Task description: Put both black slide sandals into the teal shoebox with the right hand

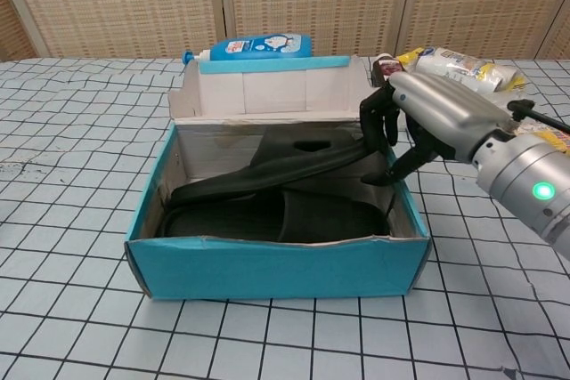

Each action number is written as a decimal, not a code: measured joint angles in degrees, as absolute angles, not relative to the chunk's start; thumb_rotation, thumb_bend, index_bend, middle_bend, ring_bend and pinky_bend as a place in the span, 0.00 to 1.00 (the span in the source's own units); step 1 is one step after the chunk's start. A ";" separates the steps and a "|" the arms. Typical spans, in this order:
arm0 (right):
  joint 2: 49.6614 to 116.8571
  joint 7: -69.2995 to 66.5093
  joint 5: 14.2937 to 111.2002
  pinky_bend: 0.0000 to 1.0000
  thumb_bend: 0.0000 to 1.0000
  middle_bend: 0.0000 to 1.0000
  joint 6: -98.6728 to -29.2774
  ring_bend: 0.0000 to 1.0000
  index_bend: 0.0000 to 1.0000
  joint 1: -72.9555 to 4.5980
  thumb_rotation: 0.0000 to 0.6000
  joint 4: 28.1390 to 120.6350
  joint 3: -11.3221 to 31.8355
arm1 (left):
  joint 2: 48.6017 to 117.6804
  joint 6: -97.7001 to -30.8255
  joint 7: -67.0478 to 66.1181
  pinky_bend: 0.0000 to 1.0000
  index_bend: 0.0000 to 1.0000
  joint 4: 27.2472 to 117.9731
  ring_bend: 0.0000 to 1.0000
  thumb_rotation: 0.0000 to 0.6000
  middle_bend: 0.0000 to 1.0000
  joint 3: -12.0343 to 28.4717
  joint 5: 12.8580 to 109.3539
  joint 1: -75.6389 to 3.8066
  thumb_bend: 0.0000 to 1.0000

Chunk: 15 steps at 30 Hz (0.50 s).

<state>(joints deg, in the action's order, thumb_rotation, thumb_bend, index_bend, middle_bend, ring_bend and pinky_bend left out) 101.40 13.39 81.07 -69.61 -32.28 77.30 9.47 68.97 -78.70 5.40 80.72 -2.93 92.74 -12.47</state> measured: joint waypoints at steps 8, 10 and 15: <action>103.02 12.92 80.61 0.71 0.03 0.65 -69.03 0.56 0.69 -32.47 1.00 74.13 9.36 | 68.92 -78.76 5.53 0.40 0.24 80.73 0.20 1.00 0.14 -2.91 92.73 -12.45 0.50; 103.20 13.24 80.29 0.71 0.03 0.65 -68.69 0.56 0.69 -32.47 1.00 73.73 9.29 | 68.91 -78.74 5.50 0.40 0.24 80.76 0.20 1.00 0.14 -2.93 92.74 -12.46 0.50; 103.35 13.69 79.73 0.71 0.03 0.65 -68.21 0.56 0.69 -32.44 1.00 73.42 9.28 | 68.89 -78.72 5.42 0.40 0.24 80.81 0.20 1.00 0.14 -2.96 92.75 -12.45 0.50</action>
<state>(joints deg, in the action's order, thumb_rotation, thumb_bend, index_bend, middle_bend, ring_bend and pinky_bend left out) 103.35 13.69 79.73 -68.21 -32.44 73.42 9.28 68.89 -78.72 5.42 80.81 -2.96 92.75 -12.45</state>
